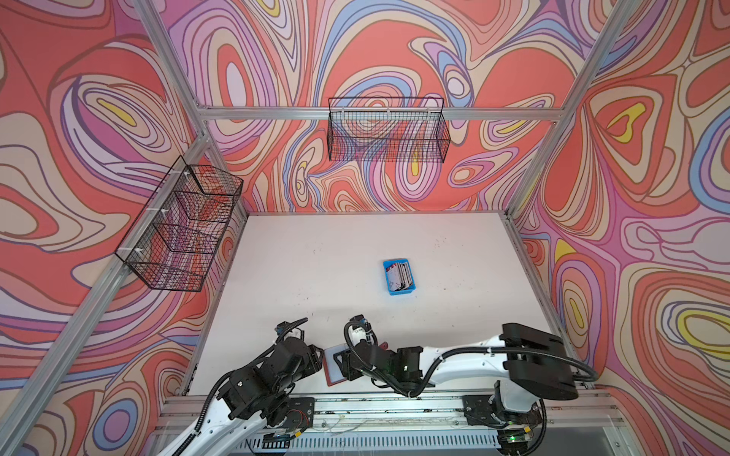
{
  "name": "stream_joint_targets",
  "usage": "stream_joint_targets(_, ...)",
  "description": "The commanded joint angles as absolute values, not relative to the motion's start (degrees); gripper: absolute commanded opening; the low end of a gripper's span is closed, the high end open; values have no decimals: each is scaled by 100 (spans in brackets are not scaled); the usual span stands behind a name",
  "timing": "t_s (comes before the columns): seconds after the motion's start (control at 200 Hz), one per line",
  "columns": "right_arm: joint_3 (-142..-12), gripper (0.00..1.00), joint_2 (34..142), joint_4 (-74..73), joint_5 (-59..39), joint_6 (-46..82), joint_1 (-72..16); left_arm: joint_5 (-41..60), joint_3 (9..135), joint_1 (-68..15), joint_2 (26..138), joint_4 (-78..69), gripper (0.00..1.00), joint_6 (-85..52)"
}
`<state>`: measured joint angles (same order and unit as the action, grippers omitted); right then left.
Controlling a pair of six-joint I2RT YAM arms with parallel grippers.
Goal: Put the credit cards into the card holder
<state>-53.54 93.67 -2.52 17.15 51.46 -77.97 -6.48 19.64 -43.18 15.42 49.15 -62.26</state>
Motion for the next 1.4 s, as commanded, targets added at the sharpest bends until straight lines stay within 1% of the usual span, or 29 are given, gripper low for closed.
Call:
stream_joint_targets(0.0,-5853,55,8668,917,2224,4523,-7413,-958,2160,-4342,1616,5208,61,-6150)
stream_joint_targets(0.075,-6124,57,8276,1455,2208,4181,-6948,-1264,2307,-4342,1781,5325,59,-6117)
stream_joint_targets(0.14,-6399,62,8015,1854,2244,3810,-6471,-1453,2317,-4342,1932,5323,59,-6097)
stream_joint_targets(0.25,-6869,68,7845,2364,2210,3244,-5409,-1494,2338,-4342,2162,5337,59,-6078)
stream_joint_targets(0.34,-7049,76,7879,2426,2053,2895,-4486,-1455,2222,-4341,2244,5276,59,-6079)
stream_joint_targets(0.421,-7076,84,8030,2368,1712,2734,-3750,-1312,2205,-4342,2276,5168,59,-5959)
stream_joint_targets(0.481,-7085,85,8207,2348,1502,2652,-3300,-1275,2180,-4342,2285,5109,60,-5922)
stream_joint_targets(0.541,-7020,85,8395,2312,1487,2569,-3036,-1275,2166,-4342,2294,5096,60,-5932)
stream_joint_targets(0.661,-6809,86,8718,2181,1378,2560,-2850,-1131,2130,-4342,2341,4971,61,-5857)
stream_joint_targets(0.761,-6523,86,8939,1752,1009,2539,-2848,-1073,2125,-4342,2386,4939,60,-5851)
stream_joint_targets(0.846,-6769,83,9353,1978,782,2472,-2849,-990,2106,-4342,2392,4910,61,-5827)
stream_joint_targets(0.921,-6944,83,9588,2148,733,2416,-2848,-962,2100,-4342,2365,4897,61,-5826)
stream_joint_targets(1.011,-6873,84,9679,2014,660,2401,-2848,-976,2078,-4342,2306,4904,61,-5830)
stream_joint_targets(1.132,-7025,84,9836,2205,596,2307,-2850,-1004,2072,-4342,2271,4913,61,-5849)
stream_joint_targets(1.322,-7155,86,10055,2203,274,2196,-2848,-1007,2091,-4341,2344,4907,61,-5862)
stream_joint_targets(1.392,-7241,91,10367,2222,183,2161,-2860,-1002,2092,-4342,2368,4891,61,-5855)
